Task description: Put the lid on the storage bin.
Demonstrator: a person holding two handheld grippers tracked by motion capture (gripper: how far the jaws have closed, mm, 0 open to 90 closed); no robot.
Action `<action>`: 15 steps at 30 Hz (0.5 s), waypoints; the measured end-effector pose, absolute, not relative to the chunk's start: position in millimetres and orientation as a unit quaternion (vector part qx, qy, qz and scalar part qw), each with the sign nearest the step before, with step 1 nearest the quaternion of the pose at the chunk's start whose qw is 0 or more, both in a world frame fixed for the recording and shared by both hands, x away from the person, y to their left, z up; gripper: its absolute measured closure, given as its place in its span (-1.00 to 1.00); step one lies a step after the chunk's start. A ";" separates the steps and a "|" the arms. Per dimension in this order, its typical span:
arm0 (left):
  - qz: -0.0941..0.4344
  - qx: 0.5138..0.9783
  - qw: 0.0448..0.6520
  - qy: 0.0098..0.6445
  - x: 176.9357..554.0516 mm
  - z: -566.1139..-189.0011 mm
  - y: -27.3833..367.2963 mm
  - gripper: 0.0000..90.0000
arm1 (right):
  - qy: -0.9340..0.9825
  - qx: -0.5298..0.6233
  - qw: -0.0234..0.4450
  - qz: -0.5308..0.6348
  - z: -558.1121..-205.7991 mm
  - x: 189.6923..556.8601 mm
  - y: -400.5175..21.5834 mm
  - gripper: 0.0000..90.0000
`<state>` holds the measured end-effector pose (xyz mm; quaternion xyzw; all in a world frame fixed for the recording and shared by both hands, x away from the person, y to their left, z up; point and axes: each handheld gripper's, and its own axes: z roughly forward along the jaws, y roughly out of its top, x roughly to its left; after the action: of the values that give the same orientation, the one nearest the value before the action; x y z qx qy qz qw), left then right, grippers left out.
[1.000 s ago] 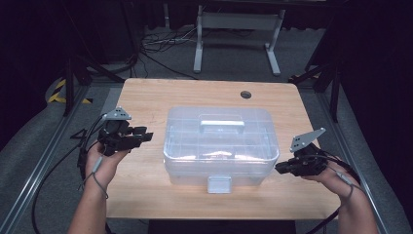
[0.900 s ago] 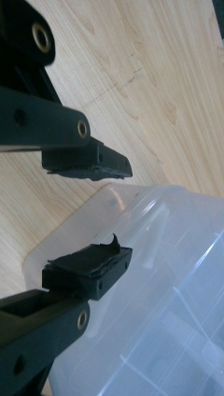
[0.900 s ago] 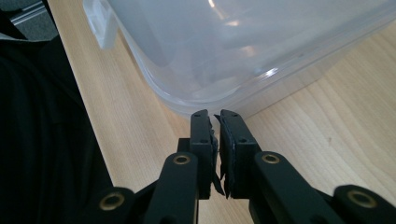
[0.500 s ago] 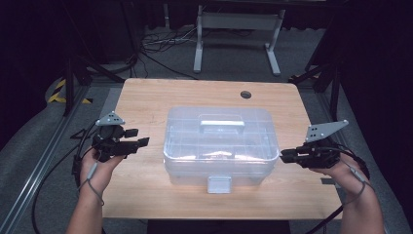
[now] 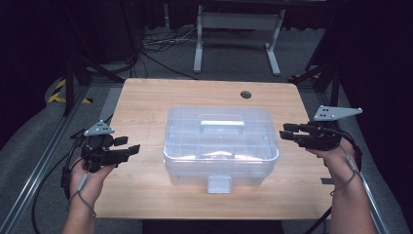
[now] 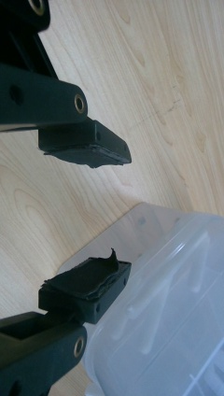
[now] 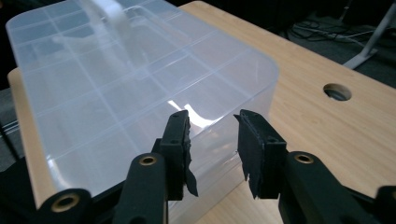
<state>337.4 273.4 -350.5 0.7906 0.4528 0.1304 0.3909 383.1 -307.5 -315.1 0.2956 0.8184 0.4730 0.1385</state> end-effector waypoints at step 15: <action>0.131 0.796 0.387 0.447 338.4 -355.9 270.0 -0.09 | 0.786 0.350 0.210 0.465 -335.6 406.0 -323.0 -0.15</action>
<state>338.4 270.0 -355.9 0.7956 0.4475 0.1305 0.3870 406.0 -323.0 -335.6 0.3500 0.7858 0.4648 0.2096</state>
